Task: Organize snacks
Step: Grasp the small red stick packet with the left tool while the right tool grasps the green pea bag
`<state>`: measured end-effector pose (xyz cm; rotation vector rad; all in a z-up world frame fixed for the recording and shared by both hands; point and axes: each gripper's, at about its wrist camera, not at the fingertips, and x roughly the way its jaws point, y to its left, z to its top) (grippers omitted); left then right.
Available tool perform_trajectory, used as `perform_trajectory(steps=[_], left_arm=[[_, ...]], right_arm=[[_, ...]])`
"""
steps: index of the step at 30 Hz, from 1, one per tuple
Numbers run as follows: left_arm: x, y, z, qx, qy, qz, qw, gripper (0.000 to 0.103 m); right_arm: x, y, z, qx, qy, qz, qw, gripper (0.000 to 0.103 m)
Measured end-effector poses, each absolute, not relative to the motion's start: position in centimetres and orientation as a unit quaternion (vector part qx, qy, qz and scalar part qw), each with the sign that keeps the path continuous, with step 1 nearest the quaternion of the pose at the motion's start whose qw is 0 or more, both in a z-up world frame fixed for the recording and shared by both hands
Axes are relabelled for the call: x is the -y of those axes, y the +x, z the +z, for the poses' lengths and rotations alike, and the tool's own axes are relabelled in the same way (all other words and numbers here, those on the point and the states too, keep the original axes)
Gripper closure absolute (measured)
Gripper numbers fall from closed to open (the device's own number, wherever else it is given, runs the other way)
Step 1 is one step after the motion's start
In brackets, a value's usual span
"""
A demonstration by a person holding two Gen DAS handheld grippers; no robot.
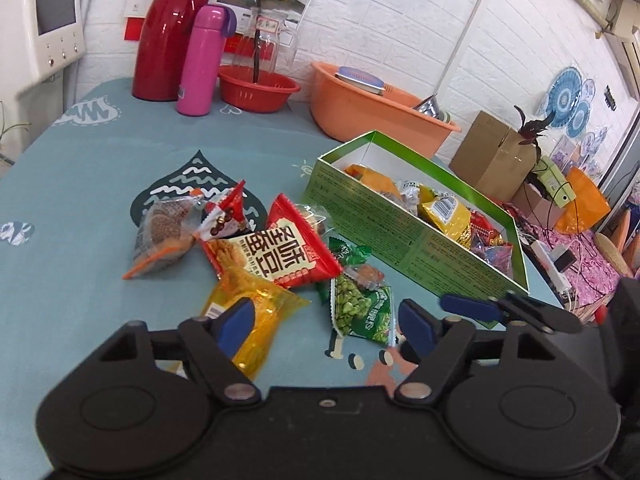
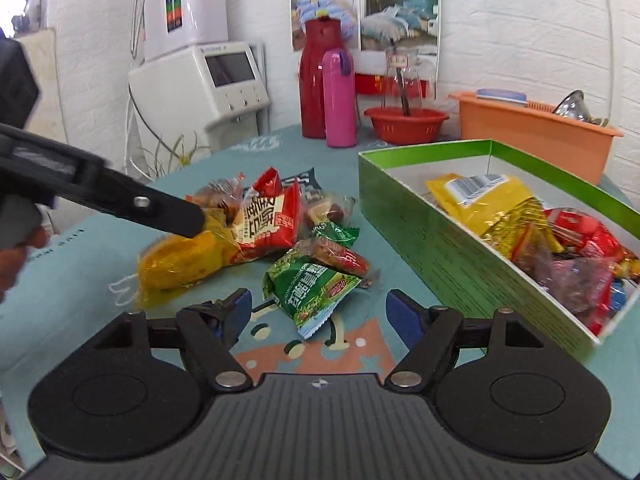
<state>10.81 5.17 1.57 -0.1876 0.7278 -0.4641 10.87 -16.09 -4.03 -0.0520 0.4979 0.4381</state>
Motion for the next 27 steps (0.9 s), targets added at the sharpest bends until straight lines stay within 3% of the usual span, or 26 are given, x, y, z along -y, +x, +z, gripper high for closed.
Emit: perform_trajectory(steps=[8, 9, 13, 16, 18, 27], left_arm=[[-5.3, 10.8, 1.7, -0.353, -0.094, -0.243, 0.899, 0.0], [-5.1, 10.8, 1.6, -0.354, -0.094, -0.249, 0.897, 0.0], [-3.8, 10.8, 0.8, -0.367, -0.083, -0.276, 0.884, 0.01], [-2.6, 10.4, -0.3, -0.383, -0.081, -0.296, 0.871, 0.01], [-1.7, 10.0, -1.0, -0.393, -0.081, -0.304, 0.864, 0.01], [-1.0, 9.7, -1.8, -0.405, -0.093, -0.291, 0.862, 0.01]], right_arm=[[13.5, 14.7, -5.5, -0.281, -0.036, 0.221, 0.933, 0.0], [13.5, 14.6, -5.6, -0.289, -0.032, 0.236, 0.927, 0.014], [13.7, 12.3, -5.4, -0.294, -0.063, 0.263, 0.917, 0.018], [14.7, 10.1, -5.3, -0.296, -0.072, 0.265, 0.915, 0.016], [15.4, 8.9, -5.4, -0.297, -0.072, 0.261, 0.916, 0.002], [15.9, 8.2, -5.2, -0.285, -0.048, 0.245, 0.925, 0.0]])
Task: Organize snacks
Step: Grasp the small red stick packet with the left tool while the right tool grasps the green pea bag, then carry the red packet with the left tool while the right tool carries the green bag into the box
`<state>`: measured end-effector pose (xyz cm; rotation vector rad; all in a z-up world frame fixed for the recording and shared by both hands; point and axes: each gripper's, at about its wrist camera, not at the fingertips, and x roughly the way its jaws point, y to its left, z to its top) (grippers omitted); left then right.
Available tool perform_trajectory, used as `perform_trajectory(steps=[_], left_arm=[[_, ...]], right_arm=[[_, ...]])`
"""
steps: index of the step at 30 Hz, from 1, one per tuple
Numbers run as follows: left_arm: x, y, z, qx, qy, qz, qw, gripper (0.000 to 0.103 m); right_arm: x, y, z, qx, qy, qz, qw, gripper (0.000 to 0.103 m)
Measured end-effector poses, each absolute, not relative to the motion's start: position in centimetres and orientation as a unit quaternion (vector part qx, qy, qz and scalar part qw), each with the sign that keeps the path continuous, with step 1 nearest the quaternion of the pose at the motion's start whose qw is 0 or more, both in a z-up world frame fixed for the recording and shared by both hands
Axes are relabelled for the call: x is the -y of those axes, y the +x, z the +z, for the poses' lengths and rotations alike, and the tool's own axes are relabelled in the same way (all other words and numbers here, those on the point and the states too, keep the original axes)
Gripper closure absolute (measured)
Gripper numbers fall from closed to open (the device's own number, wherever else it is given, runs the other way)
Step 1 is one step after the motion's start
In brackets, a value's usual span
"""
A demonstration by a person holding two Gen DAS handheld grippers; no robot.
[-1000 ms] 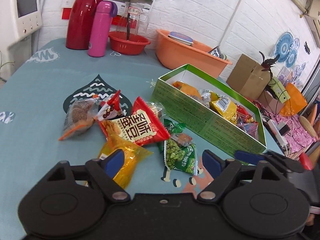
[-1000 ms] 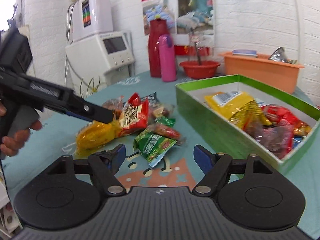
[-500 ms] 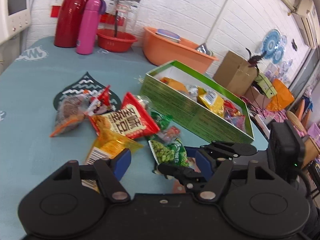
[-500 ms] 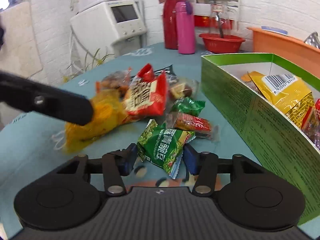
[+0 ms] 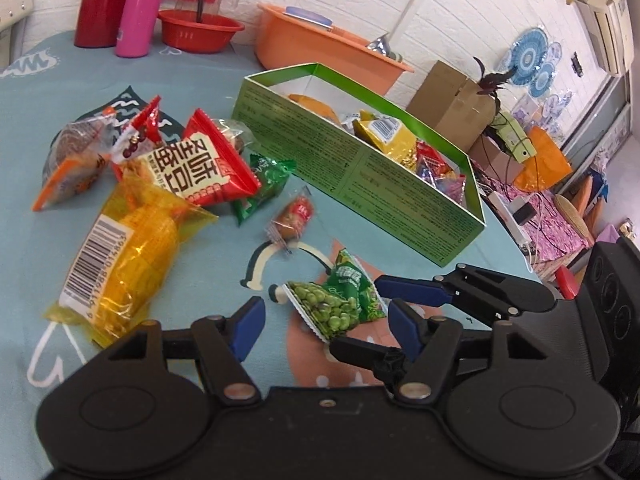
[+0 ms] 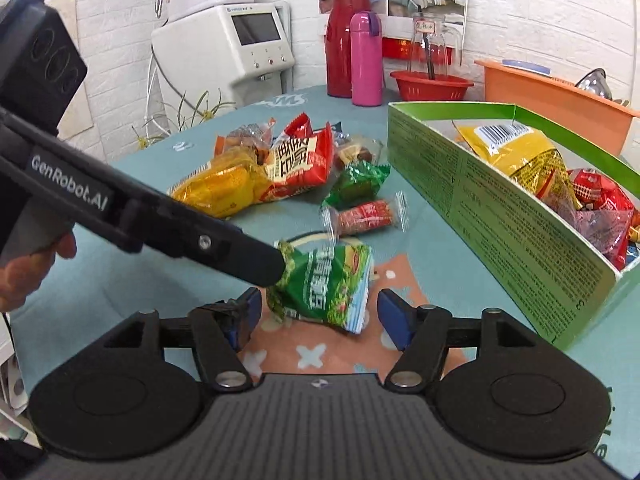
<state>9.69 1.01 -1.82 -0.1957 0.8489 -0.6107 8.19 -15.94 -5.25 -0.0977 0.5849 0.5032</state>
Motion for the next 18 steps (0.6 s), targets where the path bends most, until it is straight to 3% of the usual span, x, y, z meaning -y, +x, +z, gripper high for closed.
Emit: perform_trajectory(steps=[3, 5, 6, 7, 9, 16, 18], left_arm=[[-0.9, 10.0, -1.4, -0.398, -0.087, -0.277, 0.87, 0.01], [-0.7, 10.5, -1.1, -0.391, -0.079, -0.27, 0.876, 0.01], [-0.4, 10.9, -0.9, -0.385, -0.071, -0.265, 0.881, 0.01], [0.0, 11.3, -0.8, -0.381, -0.062, -0.262, 0.885, 0.011], [1.0, 12.3, -0.8, -0.371, -0.041, -0.257, 0.891, 0.022], [5.2, 15.7, -2.5, -0.372, 0.021, -0.247, 0.894, 0.023], [5.7, 16.4, -3.2, -0.381, 0.024, -0.241, 0.892, 0.027]], right_arm=[[15.3, 9.1, -5.5, -0.286, -0.042, 0.243, 0.926, 0.0], [15.1, 9.4, -5.8, -0.293, -0.045, 0.246, 0.923, 0.01], [15.3, 9.3, -5.8, -0.295, -0.042, 0.25, 0.921, 0.022], [15.5, 9.0, -5.7, -0.295, -0.041, 0.249, 0.921, 0.025], [16.3, 8.5, -5.6, -0.297, -0.044, 0.239, 0.923, 0.025], [19.2, 7.2, -5.7, -0.303, -0.033, 0.205, 0.93, 0.022], [19.3, 7.3, -5.8, -0.302, -0.029, 0.199, 0.932, 0.003]])
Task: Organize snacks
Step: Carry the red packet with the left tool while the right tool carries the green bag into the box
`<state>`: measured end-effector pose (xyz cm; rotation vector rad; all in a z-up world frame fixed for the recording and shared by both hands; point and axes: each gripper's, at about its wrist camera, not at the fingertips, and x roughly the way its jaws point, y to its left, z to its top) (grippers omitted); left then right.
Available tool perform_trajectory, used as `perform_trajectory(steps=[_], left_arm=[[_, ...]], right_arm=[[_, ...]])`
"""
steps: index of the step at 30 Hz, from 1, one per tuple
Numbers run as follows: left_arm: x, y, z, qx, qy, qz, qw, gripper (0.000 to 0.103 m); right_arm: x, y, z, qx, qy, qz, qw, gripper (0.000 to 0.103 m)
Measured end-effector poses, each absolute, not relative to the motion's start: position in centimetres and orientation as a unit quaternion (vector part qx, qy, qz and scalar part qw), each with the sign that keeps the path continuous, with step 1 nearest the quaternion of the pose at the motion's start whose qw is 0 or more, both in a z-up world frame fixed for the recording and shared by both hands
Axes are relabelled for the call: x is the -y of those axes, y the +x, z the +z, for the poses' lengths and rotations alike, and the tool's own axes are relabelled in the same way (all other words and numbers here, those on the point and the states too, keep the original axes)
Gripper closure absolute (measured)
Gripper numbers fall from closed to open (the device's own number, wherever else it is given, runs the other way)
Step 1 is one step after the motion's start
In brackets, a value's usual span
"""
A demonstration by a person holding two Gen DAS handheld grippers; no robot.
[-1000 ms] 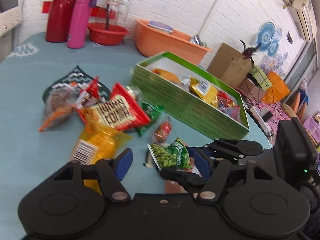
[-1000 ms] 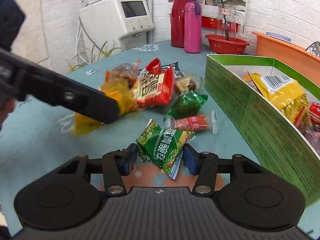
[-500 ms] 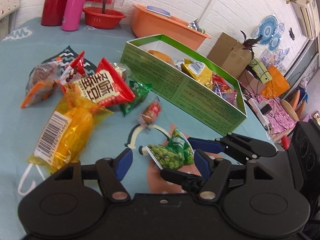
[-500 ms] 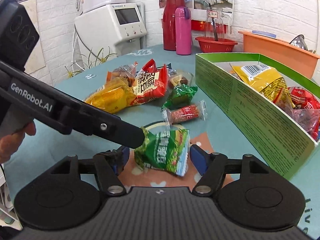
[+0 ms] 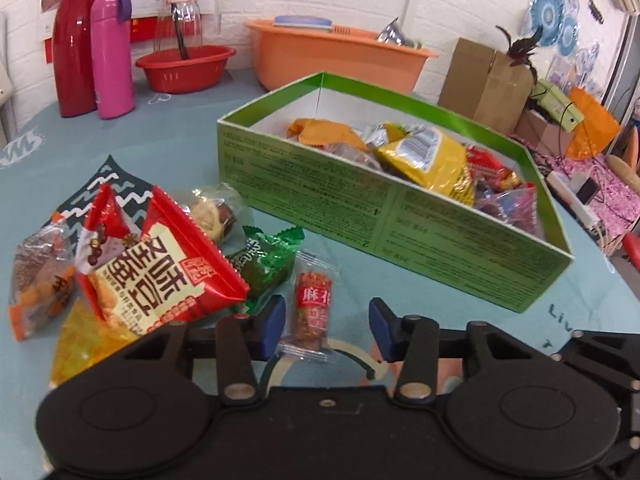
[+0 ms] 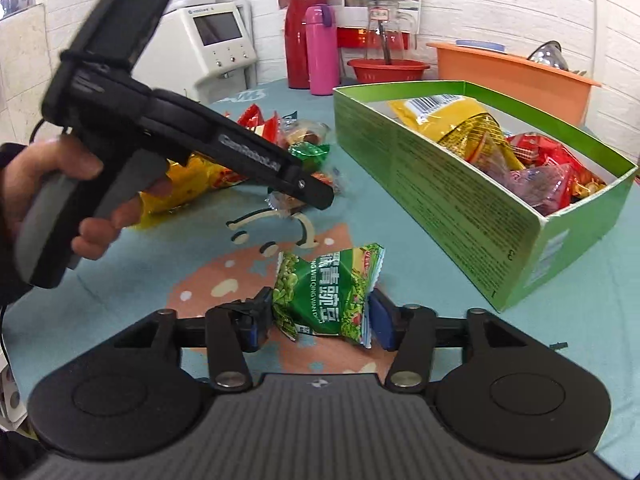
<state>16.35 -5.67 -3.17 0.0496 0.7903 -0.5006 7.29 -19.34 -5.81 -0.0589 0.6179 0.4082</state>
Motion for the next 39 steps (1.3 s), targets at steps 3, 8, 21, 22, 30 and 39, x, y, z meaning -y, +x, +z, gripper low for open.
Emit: perform_trajectory(steps=[3, 8, 21, 22, 30, 39], left_arm=[[6.0, 16.6, -3.6, -0.383, 0.03, -0.241, 0.891, 0.026], [6.3, 16.8, -3.5, -0.383, 0.047, -0.237, 0.892, 0.026], [5.8, 15.3, 2.8, -0.325, 0.012, -0.294, 0.899, 0.025], [5.9, 15.5, 3.7, -0.316, 0.008, -0.297, 0.901, 0.024], [7.7, 19.8, 6.6, -0.29, -0.012, -0.295, 0.91, 0.024], [9.5, 24.7, 4.5, -0.321, -0.019, -0.288, 0.902, 0.024]], right_arm=[[19.0, 7.6, -5.8, -0.294, -0.024, 0.199, 0.934, 0.0], [18.0, 8.5, -6.3, -0.291, -0.052, 0.189, 0.936, 0.005], [20.7, 7.1, -1.0, -0.212, -0.03, 0.185, 0.959, 0.026], [21.0, 7.4, -0.3, -0.198, -0.032, 0.178, 0.963, 0.025], [23.5, 12.2, 2.5, -0.143, -0.028, 0.116, 0.982, 0.025], [26.4, 16.9, 0.7, -0.169, 0.019, 0.069, 0.983, 0.024]])
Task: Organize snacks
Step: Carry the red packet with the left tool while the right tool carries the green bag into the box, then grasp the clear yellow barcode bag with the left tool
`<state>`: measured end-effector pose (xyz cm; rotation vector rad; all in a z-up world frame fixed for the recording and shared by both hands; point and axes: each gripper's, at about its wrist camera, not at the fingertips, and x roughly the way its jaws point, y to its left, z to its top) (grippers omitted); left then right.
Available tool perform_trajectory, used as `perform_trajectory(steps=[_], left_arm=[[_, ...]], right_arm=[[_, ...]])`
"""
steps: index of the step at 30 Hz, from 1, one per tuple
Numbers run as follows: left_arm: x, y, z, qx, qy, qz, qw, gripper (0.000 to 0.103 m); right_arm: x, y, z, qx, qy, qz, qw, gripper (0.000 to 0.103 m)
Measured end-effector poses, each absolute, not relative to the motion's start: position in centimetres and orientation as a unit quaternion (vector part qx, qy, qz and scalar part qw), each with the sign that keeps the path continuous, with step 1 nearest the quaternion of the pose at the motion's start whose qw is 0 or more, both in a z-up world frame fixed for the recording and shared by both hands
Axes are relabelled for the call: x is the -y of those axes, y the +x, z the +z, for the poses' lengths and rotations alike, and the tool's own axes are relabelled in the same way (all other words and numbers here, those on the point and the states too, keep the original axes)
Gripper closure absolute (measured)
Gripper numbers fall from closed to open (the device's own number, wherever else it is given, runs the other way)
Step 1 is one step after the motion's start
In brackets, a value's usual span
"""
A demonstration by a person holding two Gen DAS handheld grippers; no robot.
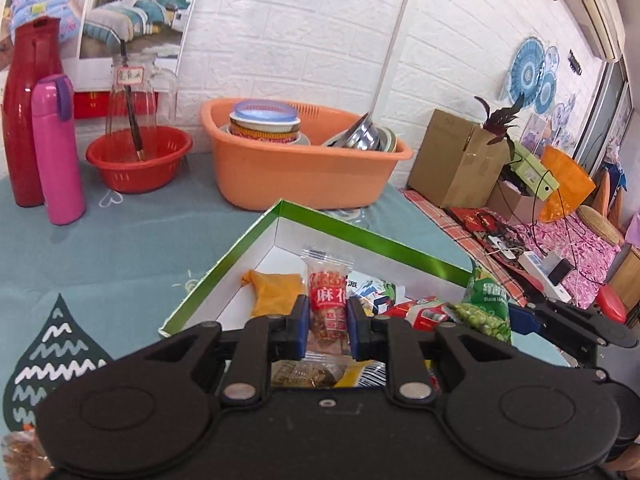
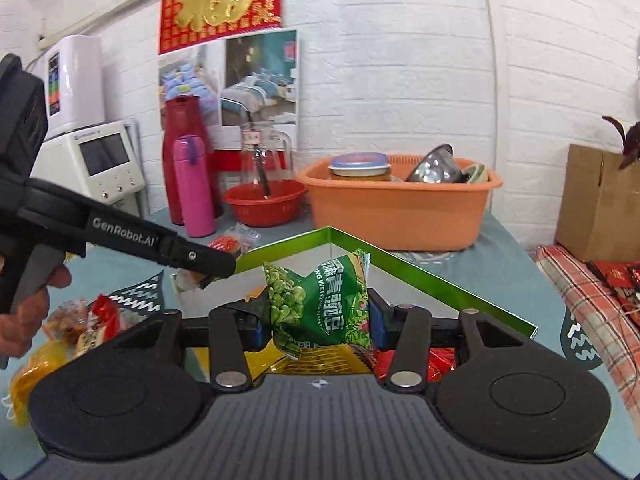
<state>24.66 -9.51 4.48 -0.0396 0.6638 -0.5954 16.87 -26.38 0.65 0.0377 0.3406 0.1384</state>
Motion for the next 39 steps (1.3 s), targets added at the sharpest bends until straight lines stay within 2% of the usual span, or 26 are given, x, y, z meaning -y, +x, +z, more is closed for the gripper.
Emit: perform_trajectory(steps=[2, 3, 4, 5, 14, 25, 33, 39], left_arm=[[10.0, 25.3, 3.8, -0.329, -0.016, -0.287, 0.9, 0.023], [10.1, 25.6, 3.4, -0.332, -0.016, -0.285, 0.899, 0.022], [10.3, 25.9, 3.0, -0.335, -0.016, -0.283, 0.899, 0.017], [10.3, 26.0, 2.7, -0.334, -0.016, -0.279, 0.9, 0.0], [9.1, 24.5, 3.5, -0.324, -0.015, -0.27, 0.907, 0.0], [2.6, 16.4, 6.7, -0.302, -0.001, -0.242, 0.922, 0.0], [-4.5, 12.9, 4.0, -0.326, -0.006, -0.175, 0.929, 0.0], [-8.5, 13.6, 0.5, -0.378, -0.066, -0.158, 0.91, 0.0]], right_arm=[[26.5, 17.8, 0.2, -0.175, 0.021, 0.064, 0.982, 0.023], [26.5, 18.3, 0.0, -0.177, 0.022, 0.062, 0.982, 0.014], [26.5, 18.8, -0.3, -0.18, 0.021, 0.06, 0.982, 0.009], [26.4, 19.2, -0.6, -0.183, 0.019, 0.058, 0.981, 0.0], [26.6, 16.9, -0.5, -0.177, 0.008, 0.059, 0.982, 0.0], [24.0, 9.6, 1.4, -0.146, 0.016, 0.147, 0.978, 0.0], [19.4, 7.9, -0.6, -0.189, 0.021, 0.227, 0.955, 0.0], [16.7, 7.4, -1.7, -0.209, 0.012, 0.257, 0.944, 0.0]])
